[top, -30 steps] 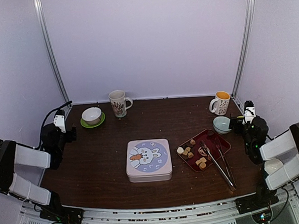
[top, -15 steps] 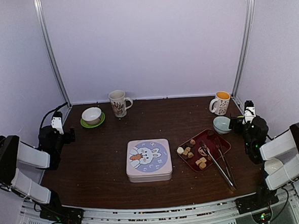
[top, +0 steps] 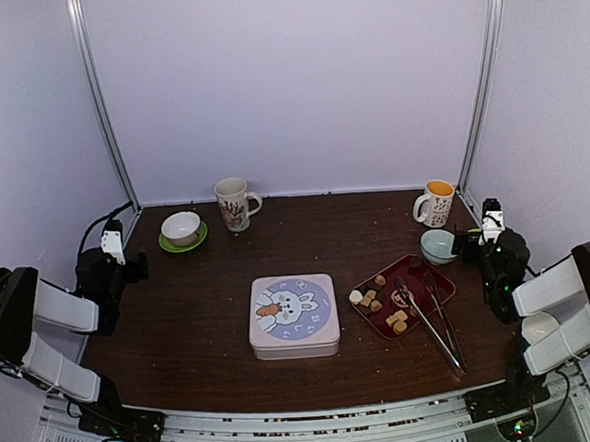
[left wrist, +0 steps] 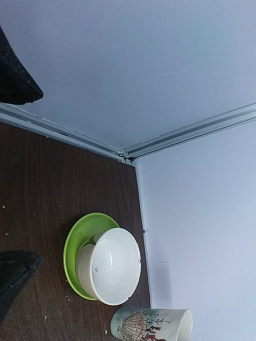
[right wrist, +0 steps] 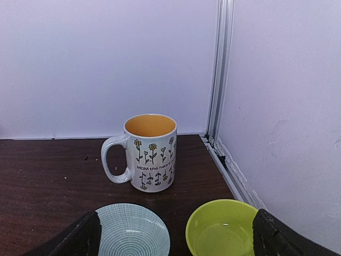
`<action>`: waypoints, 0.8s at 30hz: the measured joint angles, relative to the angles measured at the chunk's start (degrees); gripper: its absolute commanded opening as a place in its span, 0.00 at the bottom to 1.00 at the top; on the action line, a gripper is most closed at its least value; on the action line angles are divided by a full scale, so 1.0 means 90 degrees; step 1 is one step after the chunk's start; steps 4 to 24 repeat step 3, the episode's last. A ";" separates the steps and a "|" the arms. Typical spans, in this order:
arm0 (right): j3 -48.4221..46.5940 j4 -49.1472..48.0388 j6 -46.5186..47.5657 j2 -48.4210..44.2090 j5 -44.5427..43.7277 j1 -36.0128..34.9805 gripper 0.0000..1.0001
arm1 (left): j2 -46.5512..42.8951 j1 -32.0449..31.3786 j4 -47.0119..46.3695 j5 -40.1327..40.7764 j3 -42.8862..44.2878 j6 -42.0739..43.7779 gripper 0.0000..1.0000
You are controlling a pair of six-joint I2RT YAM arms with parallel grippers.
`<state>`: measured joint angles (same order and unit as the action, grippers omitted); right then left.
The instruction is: Pack the chocolate
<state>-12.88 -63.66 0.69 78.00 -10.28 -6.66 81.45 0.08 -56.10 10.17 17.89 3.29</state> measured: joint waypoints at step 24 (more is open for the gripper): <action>0.0000 0.0000 0.0000 0.0000 0.0000 0.0000 1.00 | 0.0000 0.0000 0.0002 0.0000 0.0000 0.0000 0.98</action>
